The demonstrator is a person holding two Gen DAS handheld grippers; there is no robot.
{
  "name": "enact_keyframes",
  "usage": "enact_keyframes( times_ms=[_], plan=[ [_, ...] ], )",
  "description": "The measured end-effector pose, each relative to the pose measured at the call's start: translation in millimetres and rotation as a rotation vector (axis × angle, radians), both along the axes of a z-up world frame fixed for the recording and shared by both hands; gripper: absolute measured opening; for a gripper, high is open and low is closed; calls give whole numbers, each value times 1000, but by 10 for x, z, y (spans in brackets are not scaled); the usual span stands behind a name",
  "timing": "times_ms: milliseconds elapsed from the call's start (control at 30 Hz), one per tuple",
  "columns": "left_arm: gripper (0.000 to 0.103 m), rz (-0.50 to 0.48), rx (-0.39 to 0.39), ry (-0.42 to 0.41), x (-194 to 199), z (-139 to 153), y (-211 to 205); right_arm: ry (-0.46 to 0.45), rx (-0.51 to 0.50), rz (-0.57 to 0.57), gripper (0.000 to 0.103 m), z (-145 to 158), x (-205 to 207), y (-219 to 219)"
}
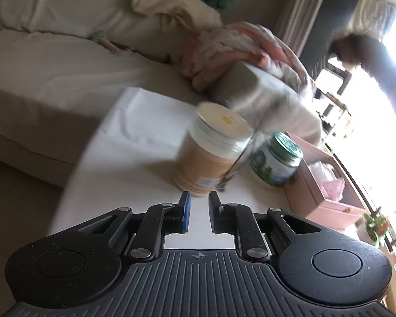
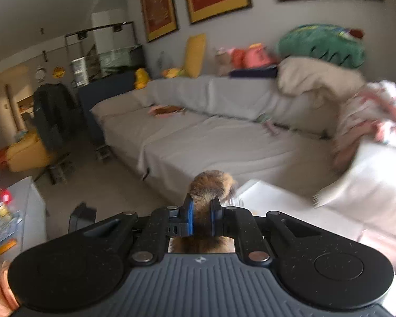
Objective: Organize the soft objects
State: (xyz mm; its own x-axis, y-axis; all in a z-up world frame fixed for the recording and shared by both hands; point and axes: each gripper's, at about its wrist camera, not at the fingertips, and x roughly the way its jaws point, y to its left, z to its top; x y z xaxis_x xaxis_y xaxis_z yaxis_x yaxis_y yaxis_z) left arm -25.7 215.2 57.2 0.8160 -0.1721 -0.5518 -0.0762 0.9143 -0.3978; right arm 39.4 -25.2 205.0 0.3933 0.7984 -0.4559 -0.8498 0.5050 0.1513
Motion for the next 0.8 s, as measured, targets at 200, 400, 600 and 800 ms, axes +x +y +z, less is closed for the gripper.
enact_keyframes(
  times_ms=[200,400,600,800],
  plan=[
    [16,76,-18,13,-103,-54,234,130,-133,-1,11,-622,42,211],
    [16,63,-66,32,-60,-93,310,276,-221,155,11,-1263,-286,393],
    [16,10,-39,35,-58,-54,167,205,-227,190,11,-1409,-465,469],
    [16,11,-16,59,-1,-65,73,-70,-292,-95,12,-1522,-240,371]
  ],
)
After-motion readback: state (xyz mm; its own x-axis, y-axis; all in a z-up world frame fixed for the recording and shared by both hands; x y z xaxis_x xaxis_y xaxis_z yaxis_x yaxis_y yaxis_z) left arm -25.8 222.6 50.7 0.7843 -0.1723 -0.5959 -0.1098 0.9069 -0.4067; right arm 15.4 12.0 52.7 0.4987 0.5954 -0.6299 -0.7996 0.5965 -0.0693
